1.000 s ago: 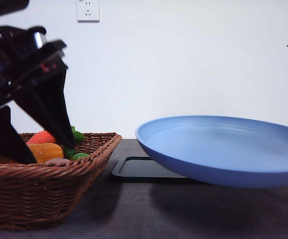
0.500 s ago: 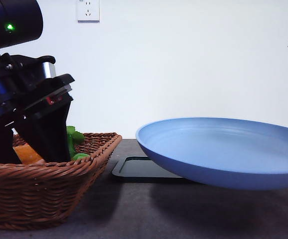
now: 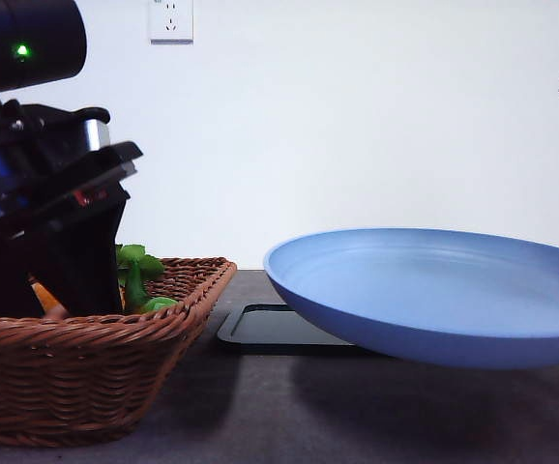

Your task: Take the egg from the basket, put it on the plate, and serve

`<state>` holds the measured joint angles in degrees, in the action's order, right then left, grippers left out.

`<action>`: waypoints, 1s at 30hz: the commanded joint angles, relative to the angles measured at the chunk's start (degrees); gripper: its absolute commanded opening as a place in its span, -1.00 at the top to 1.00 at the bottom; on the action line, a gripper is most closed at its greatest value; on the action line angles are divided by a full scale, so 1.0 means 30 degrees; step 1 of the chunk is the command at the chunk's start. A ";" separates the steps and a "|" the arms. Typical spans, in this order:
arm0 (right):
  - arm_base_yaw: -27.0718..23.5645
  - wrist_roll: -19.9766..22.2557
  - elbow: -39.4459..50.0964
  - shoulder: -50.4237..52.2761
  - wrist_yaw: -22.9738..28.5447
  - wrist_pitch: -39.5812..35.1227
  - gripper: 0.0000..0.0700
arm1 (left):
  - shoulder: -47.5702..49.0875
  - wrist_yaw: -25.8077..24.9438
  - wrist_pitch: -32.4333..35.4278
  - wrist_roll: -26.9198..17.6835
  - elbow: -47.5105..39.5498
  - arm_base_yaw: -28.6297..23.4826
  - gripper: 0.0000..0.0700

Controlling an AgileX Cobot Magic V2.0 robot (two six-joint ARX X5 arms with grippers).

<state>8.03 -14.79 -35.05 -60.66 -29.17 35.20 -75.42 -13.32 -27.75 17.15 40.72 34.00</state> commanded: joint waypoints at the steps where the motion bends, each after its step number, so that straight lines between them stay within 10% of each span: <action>1: 0.0007 0.0161 -0.0175 -0.0095 -0.0117 -0.0138 1.00 | -0.0256 -0.0058 -0.0337 -0.0583 0.1047 0.0153 0.48; 12: 0.0024 0.0086 -0.0175 -0.0095 -0.0325 -0.0108 1.00 | -0.0275 -0.3637 0.3442 -0.0616 0.4100 0.2126 0.48; 22: 0.0029 0.0088 -0.0175 -0.0095 -0.1287 0.0438 1.00 | -0.2335 -0.0322 0.6694 -0.5290 0.4100 0.6453 0.47; 30: 0.0029 0.0234 -0.0175 -0.0095 -0.1319 0.1150 1.00 | -0.4237 0.1593 0.6696 -0.5707 0.4100 0.7713 0.46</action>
<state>8.03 -14.76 -35.05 -60.66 -32.56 38.97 -87.33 -8.87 -8.52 1.17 52.18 56.36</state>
